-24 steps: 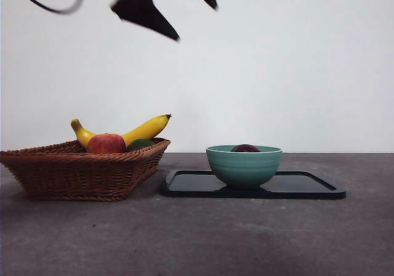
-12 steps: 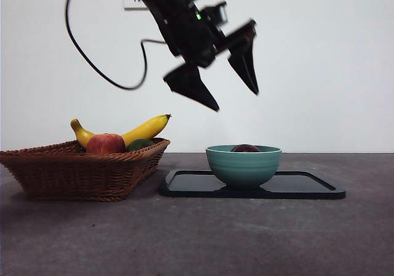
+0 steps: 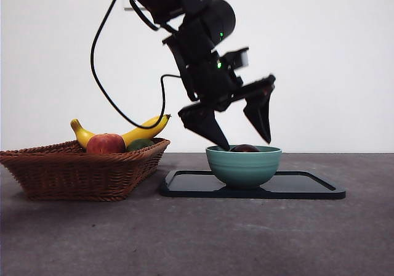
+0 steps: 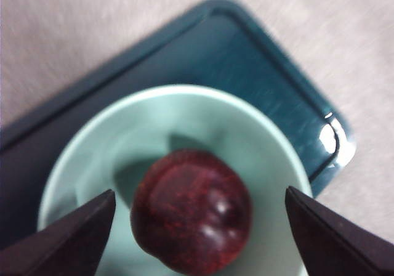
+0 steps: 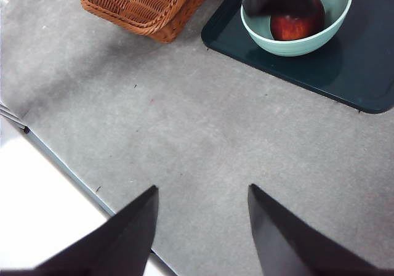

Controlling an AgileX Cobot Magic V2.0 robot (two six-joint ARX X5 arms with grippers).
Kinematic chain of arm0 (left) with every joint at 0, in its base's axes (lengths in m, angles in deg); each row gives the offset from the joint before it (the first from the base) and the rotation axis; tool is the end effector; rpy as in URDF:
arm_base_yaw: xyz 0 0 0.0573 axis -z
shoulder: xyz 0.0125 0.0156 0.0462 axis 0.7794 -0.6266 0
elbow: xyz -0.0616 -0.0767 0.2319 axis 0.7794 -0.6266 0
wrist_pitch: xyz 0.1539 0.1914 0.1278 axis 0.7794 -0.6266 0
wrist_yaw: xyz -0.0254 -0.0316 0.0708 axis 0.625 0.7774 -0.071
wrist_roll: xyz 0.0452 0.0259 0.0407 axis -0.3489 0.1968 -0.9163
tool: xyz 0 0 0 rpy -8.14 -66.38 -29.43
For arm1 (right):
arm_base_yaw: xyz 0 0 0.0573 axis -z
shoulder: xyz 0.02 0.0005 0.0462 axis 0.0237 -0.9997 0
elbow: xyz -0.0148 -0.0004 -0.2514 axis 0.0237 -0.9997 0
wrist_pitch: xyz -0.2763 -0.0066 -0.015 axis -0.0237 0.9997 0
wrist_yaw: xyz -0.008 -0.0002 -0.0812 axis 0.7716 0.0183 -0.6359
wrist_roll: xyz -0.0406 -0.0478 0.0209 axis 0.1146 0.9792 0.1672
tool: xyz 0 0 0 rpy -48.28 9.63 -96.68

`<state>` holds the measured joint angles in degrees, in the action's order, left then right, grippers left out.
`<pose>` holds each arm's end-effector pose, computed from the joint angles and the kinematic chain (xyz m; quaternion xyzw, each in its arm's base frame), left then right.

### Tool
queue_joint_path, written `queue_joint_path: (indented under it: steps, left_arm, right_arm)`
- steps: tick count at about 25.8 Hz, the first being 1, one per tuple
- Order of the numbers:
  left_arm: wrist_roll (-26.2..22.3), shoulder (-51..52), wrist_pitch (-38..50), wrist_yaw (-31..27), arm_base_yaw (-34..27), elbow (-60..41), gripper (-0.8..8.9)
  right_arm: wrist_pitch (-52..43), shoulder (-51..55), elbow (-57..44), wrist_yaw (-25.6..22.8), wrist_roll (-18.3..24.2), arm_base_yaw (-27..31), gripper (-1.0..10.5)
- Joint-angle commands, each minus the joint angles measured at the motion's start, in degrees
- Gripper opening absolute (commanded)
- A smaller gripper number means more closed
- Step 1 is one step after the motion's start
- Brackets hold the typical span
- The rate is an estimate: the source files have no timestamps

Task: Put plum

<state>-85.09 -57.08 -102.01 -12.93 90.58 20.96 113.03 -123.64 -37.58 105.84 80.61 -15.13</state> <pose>0.3851 -0.3273 0.1797 0.0900 0.4352 -0.3669 0.8172 0.1424 0.0658 0.2822 0.0480 0.3744 0.3498 0.8574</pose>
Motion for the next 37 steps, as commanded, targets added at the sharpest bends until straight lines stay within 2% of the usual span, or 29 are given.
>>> queue_joint_path:
  steps: [1, 22, 24, 28, 37]
  left_arm:
    - [-0.87, -1.86, 0.66, -0.22, 0.79, 1.86, 4.32]
    - [-3.41, -2.82, -1.66, -0.57, 1.16, 1.86, 3.99]
    - [-3.5, -2.82, -2.05, -1.73, 1.16, 1.86, 3.88]
    - [-3.69, -2.82, -2.54, -1.84, 1.18, 1.86, 2.68]
    - [-3.67, -2.43, -2.64, -1.79, 1.07, 2.99, 2.68]
  right_arm:
    - [-0.33, -0.31, 0.46, 0.17, 0.66, -0.31, 2.3]
    - [-0.33, -0.31, 0.46, 0.17, 0.66, -0.31, 2.3]
    - [-0.33, -0.31, 0.46, 0.17, 0.66, -0.31, 2.3]
    - [-0.35, -0.31, 0.46, 0.17, 0.68, -0.31, 2.3]
    - [-0.33, -0.31, 0.46, 0.15, 0.68, -0.31, 2.3]
